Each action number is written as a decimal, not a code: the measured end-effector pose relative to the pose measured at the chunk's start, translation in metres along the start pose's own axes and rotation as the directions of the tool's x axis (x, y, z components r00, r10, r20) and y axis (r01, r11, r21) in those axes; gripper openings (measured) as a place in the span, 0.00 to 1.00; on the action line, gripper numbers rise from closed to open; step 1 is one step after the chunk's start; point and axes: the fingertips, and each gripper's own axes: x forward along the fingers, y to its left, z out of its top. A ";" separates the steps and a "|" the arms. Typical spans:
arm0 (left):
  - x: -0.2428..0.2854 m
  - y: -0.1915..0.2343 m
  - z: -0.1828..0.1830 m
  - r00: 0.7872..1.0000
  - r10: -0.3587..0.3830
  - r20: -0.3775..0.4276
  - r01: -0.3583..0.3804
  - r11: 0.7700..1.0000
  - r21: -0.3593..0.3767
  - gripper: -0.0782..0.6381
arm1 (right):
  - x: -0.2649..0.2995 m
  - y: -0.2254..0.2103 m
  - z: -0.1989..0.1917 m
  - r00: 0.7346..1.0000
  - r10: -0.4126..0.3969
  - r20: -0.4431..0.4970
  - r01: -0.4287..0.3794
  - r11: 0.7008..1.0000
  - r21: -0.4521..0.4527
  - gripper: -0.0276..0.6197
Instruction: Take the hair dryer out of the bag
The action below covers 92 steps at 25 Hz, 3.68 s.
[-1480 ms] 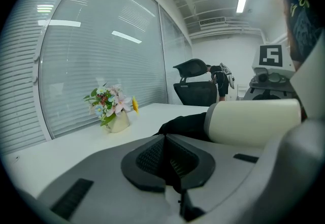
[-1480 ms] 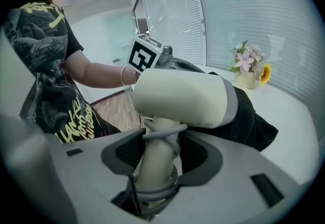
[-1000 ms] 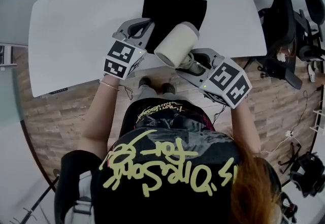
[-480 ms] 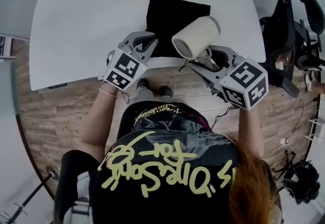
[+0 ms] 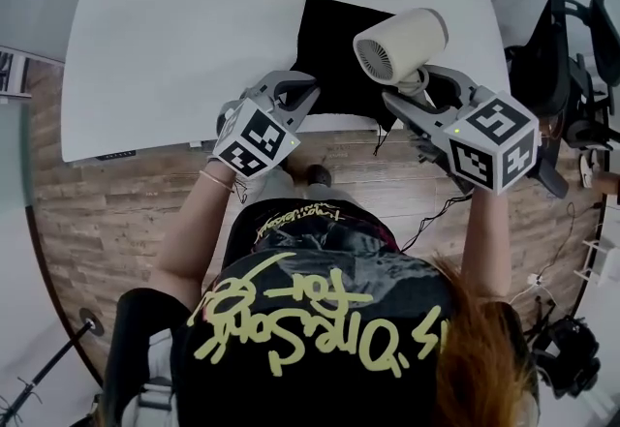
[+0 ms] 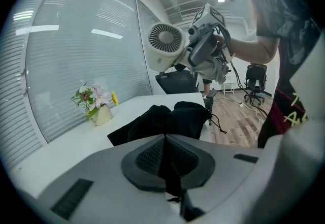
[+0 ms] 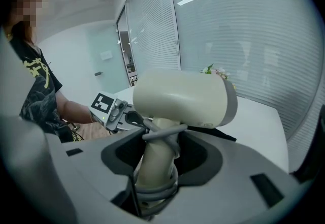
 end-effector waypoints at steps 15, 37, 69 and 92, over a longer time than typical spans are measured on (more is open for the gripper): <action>-0.004 0.000 -0.007 0.998 -0.066 0.018 0.067 0.998 -0.015 0.11 | 0.069 -0.031 0.024 0.997 -0.005 -0.077 0.006 1.000 0.015 0.35; -0.002 0.000 -0.015 0.992 -0.129 0.016 0.129 0.991 -0.026 0.11 | 0.154 -0.061 -0.006 0.969 -0.084 -0.234 0.090 0.996 0.014 0.35; -0.002 0.006 -0.019 0.977 -0.209 0.044 0.212 0.974 -0.082 0.11 | 0.185 -0.069 -0.038 0.916 -0.144 -0.373 0.152 0.988 -0.008 0.35; -0.012 0.011 -0.030 0.975 -0.217 0.045 0.221 0.969 -0.107 0.14 | 0.192 -0.070 -0.046 0.884 -0.146 -0.445 0.171 0.985 0.016 0.35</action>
